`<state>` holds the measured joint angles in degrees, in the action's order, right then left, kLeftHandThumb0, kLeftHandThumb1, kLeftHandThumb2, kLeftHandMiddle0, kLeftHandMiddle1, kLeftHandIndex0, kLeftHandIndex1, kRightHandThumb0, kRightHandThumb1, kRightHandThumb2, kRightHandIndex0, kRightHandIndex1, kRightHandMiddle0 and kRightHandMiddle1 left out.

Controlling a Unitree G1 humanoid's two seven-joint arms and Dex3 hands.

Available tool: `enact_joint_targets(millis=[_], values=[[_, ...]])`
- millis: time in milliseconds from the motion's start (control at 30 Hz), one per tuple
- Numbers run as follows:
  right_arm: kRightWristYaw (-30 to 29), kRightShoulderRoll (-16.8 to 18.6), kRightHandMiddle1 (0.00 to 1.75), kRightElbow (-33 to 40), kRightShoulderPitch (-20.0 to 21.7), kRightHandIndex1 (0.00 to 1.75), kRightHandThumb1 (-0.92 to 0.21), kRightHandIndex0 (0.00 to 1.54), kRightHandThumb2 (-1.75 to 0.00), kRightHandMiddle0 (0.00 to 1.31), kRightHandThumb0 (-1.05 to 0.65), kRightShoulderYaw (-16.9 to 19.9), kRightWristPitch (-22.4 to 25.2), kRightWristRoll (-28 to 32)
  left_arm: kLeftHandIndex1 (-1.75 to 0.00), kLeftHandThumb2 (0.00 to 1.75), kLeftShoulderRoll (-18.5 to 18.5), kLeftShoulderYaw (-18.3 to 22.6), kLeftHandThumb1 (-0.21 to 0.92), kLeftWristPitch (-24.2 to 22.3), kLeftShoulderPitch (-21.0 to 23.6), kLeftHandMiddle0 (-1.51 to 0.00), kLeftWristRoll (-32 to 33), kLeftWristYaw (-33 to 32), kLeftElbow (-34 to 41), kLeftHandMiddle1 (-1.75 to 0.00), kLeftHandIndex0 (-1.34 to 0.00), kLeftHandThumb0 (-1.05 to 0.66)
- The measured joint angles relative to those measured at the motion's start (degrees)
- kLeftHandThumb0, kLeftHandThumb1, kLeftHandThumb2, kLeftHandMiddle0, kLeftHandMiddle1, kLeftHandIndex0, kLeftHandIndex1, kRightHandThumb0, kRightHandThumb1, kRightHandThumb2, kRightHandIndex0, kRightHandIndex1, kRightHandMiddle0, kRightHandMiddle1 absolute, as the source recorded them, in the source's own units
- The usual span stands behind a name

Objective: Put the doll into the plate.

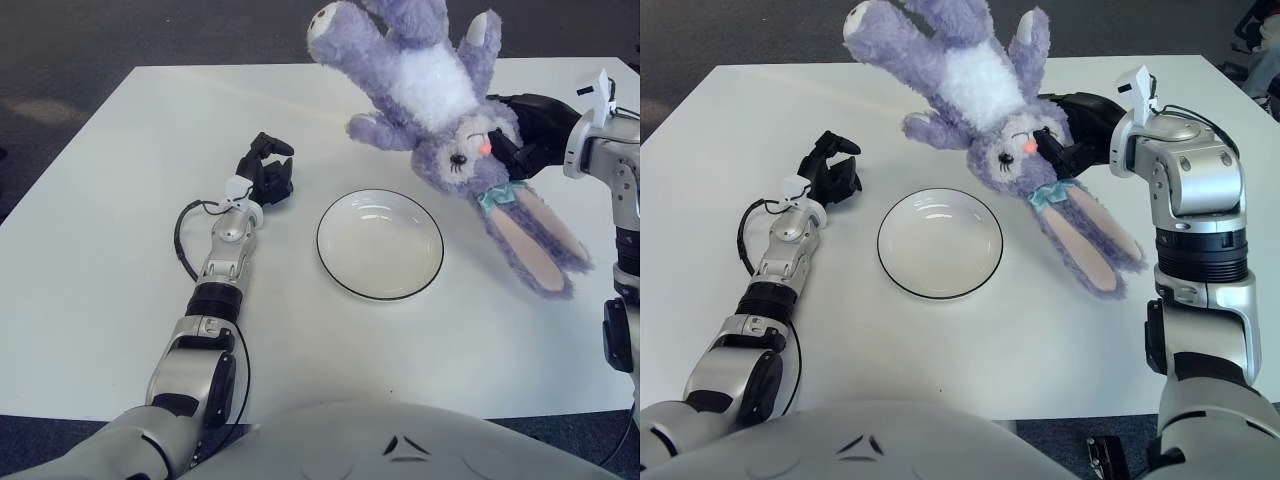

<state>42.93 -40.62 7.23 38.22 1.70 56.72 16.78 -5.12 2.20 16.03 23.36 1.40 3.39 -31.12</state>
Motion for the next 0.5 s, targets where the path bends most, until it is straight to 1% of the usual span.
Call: enact_joint_targets(millis=[267,500], values=[[0.36,-1.49,1.75,4.74,-0.62,1.69,-0.06,0.82,-1.59,0.57,0.0,-0.45,3.06,1.72,-1.75,0.8,0.1,0.0,0.72,0.08,0.1,-0.91,0.0,0.0,-0.19,-1.75,-0.31,-0.37],[0.96,-3.13,1.75,7.28,-1.7,1.69,-0.06,0.83,-1.59,0.56,0.0,-1.59,3.4,2.23,-1.75,0.8,0.24,0.01,0.72,0.22,0.16,-0.91,0.02,0.0,-0.37,-1.75,-0.31,-0.37]])
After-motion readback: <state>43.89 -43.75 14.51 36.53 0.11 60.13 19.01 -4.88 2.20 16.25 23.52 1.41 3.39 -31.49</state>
